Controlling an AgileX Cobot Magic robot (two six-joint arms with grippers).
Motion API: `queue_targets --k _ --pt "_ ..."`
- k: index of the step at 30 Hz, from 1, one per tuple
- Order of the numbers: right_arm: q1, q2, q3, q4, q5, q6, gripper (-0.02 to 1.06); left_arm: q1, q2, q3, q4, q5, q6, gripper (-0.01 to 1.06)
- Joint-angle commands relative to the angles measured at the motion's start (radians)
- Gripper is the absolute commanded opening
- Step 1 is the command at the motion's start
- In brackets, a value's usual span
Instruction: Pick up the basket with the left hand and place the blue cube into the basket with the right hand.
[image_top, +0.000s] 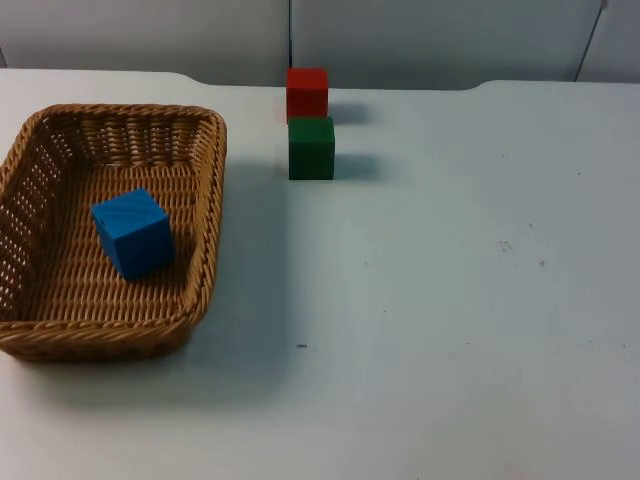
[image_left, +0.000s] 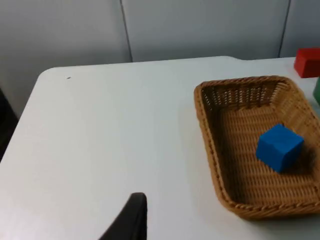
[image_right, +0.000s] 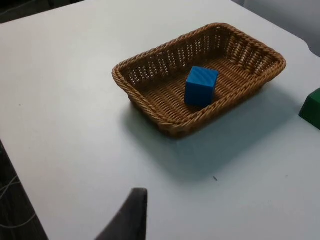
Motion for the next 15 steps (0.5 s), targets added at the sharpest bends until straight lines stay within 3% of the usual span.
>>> queue_targets --k 1,6,15 --pt "0.005 -0.004 0.005 -0.014 0.007 0.001 1.05 -0.006 -0.067 0.022 0.046 0.067 -0.047 1.05" --pt "0.005 -0.004 0.005 -0.015 0.011 0.001 1.05 -0.003 -0.069 0.042 0.042 0.127 -0.078 1.05" --pt "0.005 -0.004 0.005 -0.015 0.029 0.001 1.05 -0.003 -0.069 0.062 0.053 0.115 -0.098 1.05"
